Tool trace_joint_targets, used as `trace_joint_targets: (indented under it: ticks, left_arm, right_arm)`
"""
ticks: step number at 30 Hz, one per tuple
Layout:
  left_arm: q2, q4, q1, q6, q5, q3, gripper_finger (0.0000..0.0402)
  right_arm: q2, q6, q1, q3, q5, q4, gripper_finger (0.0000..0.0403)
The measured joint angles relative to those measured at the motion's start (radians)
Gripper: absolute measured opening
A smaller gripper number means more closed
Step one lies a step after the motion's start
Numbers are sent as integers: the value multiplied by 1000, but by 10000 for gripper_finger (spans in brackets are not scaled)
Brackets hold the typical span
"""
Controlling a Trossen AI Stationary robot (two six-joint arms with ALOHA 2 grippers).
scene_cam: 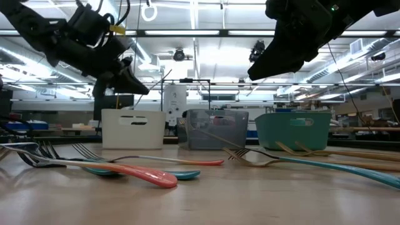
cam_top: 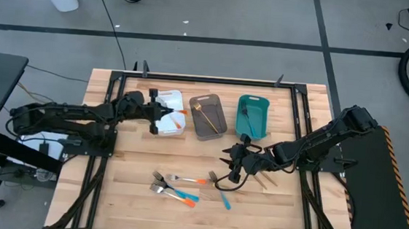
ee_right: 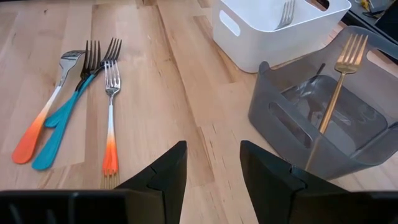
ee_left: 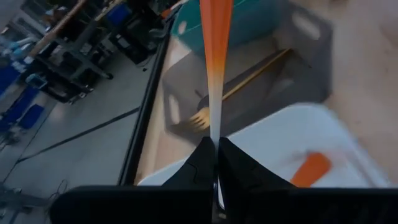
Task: Sort silverware by color (type)
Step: Put the orange fork into the white bin
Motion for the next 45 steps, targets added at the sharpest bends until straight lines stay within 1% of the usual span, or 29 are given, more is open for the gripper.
trace_joint_targets:
  ticks: [2,7,11,16,20,23,29,33,38,45]
  left_arm:
    - [0,13,32,48,0,-16,14]
    - [0,0,86,288,-1,-38,14]
    - [0,-5,114,336,0,-38,14]
    - [1,-68,137,519,0,-38,14]
    - [21,-84,142,536,-3,-38,14]
    - [51,-78,140,570,-4,-37,14]
    - [115,-49,139,581,-4,-37,14]
    - [136,-40,139,643,-7,-37,14]
    - [146,-41,129,702,-57,-37,14]
    - [146,-44,67,754,-112,-35,14]
  right_arm:
    - [0,0,0,0,0,0,160]
    - [0,0,0,0,2,0,160]
    - [0,0,0,0,2,1,160]
    - [0,-5,0,0,2,8,160]
    - [0,-8,0,0,2,14,160]
    - [0,-11,0,0,2,15,160]
    - [0,-19,-1,0,2,15,160]
    - [0,-26,-1,0,2,16,160]
    - [0,-26,-1,0,2,16,160]
    - [0,-27,-1,0,2,16,160]
